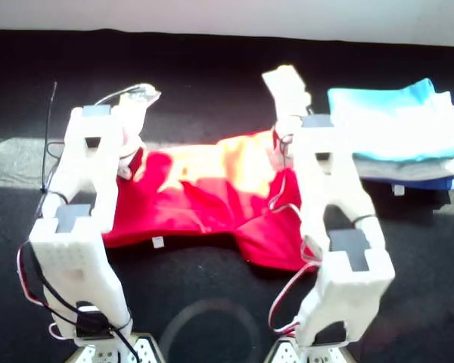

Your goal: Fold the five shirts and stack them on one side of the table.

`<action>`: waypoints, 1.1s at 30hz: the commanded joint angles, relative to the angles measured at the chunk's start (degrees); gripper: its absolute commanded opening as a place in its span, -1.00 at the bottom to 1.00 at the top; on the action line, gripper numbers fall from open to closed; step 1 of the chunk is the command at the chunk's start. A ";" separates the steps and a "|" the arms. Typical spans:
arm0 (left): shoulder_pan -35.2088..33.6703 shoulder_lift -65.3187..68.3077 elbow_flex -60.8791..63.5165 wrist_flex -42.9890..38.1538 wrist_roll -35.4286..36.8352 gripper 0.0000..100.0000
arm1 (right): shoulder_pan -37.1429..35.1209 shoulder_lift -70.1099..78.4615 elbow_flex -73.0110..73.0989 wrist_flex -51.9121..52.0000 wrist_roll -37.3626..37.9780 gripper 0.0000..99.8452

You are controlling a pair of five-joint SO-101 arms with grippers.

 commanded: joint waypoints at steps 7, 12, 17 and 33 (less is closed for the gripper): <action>-6.20 19.30 -31.87 3.78 3.60 -0.98 | 0.92 21.58 -23.87 -0.48 0.00 -0.96; -6.90 30.64 -51.82 10.20 3.60 -0.98 | 2.68 31.16 -35.91 0.84 0.00 -0.96; -9.36 39.08 -67.03 18.90 3.60 -0.98 | 4.53 33.80 -45.58 11.82 0.00 -0.96; -4.35 39.69 -86.81 31.12 5.01 -0.98 | -2.33 34.59 -74.51 32.13 0.00 -0.99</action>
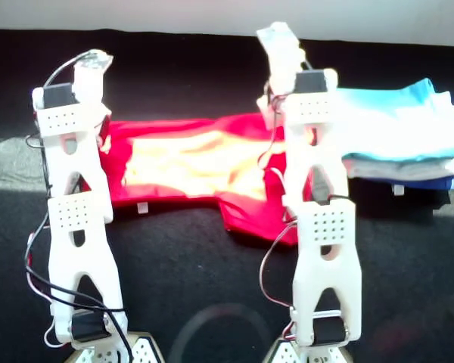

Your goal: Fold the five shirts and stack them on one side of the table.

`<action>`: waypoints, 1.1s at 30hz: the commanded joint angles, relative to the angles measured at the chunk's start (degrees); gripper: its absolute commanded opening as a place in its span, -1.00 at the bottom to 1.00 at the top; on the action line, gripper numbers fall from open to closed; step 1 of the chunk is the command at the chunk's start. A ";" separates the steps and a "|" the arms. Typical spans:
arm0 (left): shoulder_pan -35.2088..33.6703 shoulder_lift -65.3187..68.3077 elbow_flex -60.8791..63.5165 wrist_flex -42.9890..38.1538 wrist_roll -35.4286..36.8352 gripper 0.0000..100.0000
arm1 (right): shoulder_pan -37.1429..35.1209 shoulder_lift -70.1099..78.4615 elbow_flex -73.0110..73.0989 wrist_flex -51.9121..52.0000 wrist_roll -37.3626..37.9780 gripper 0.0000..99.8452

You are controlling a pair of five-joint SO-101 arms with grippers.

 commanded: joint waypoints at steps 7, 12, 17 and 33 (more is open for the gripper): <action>4.88 -2.24 -2.15 -10.90 10.73 -0.98 | -0.48 8.31 -2.15 -4.35 0.00 -0.99; 3.82 1.80 -1.71 -16.18 14.42 -0.98 | -0.22 12.44 -2.15 -5.67 0.00 -0.99; 1.80 5.41 -2.24 -16.53 14.33 -0.98 | 3.38 14.55 -2.15 -7.78 0.00 -0.99; -1.54 -0.48 -2.33 -13.98 16.00 -0.98 | 3.82 14.55 -24.13 5.93 0.09 -0.99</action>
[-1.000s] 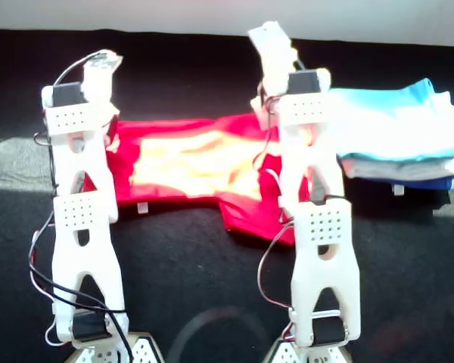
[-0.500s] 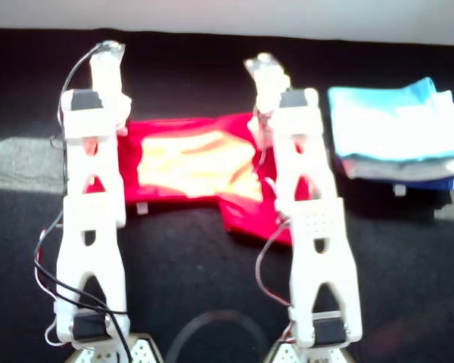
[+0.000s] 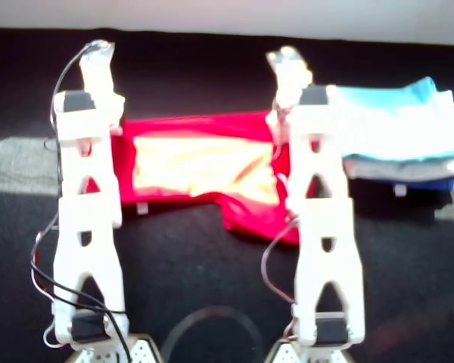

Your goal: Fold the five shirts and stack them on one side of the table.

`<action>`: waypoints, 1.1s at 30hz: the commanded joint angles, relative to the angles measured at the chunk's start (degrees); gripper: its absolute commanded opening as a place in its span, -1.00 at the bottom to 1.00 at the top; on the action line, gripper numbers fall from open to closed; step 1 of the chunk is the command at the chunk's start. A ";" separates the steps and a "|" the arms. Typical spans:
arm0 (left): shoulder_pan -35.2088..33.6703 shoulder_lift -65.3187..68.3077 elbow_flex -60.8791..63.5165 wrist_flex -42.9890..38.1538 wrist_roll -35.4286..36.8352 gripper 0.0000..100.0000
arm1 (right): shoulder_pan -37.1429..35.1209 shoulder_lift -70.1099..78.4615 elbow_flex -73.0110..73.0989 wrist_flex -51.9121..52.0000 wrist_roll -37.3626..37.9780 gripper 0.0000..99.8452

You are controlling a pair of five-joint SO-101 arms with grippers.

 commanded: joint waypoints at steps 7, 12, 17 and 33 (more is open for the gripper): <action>-2.07 -21.49 -1.54 11.52 3.16 -0.98 | -0.48 -6.11 -14.55 9.80 0.18 -0.99; -2.68 -28.70 -0.84 17.76 2.99 -0.98 | -0.48 -11.74 -13.93 9.89 0.18 -0.99; -3.91 -35.03 4.97 18.02 2.99 -0.98 | -0.48 -22.81 -9.45 9.98 0.18 -0.99; -0.48 -65.01 81.63 -2.81 3.08 -0.98 | -8.57 -73.36 68.26 7.16 0.44 -0.99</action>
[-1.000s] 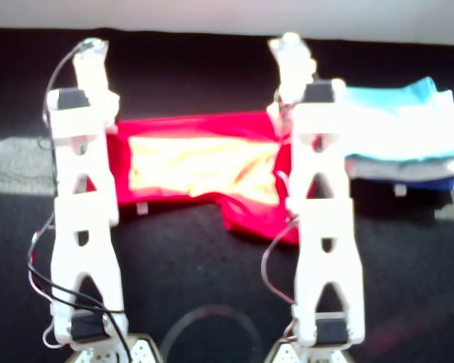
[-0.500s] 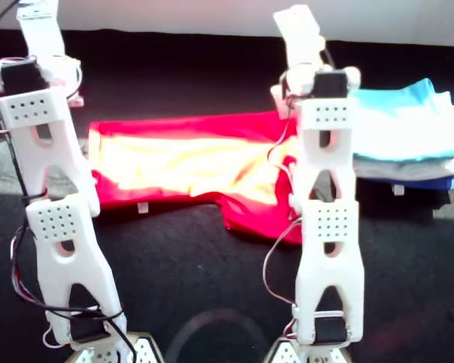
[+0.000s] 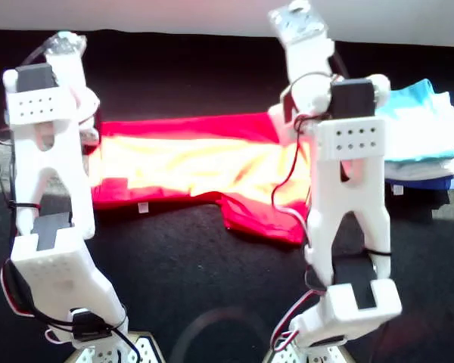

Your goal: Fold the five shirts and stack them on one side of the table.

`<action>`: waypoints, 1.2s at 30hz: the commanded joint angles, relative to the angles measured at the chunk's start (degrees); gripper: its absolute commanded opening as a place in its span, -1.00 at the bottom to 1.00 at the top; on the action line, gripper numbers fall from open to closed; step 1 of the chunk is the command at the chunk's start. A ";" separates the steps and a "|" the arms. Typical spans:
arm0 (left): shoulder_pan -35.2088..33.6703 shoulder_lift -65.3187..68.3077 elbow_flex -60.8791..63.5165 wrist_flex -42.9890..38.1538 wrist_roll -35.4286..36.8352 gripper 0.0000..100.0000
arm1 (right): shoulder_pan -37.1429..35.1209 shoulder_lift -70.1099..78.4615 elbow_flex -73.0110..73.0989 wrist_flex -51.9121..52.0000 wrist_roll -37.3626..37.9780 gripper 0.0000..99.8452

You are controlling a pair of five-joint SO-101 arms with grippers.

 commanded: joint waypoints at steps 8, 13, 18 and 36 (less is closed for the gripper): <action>-2.51 -7.60 33.19 -25.58 0.09 -0.98 | -2.77 -13.76 41.80 -19.38 0.44 -0.99; -6.46 -6.99 34.77 -29.63 0.09 -0.98 | -2.86 -14.73 54.02 -26.68 0.44 -0.99; -6.02 -6.99 39.60 -33.41 0.26 -0.98 | -3.38 -14.99 62.11 -32.92 0.44 -0.99; -4.35 -7.16 45.76 -40.70 0.44 -0.98 | -6.55 -14.55 72.57 -43.47 5.19 -0.99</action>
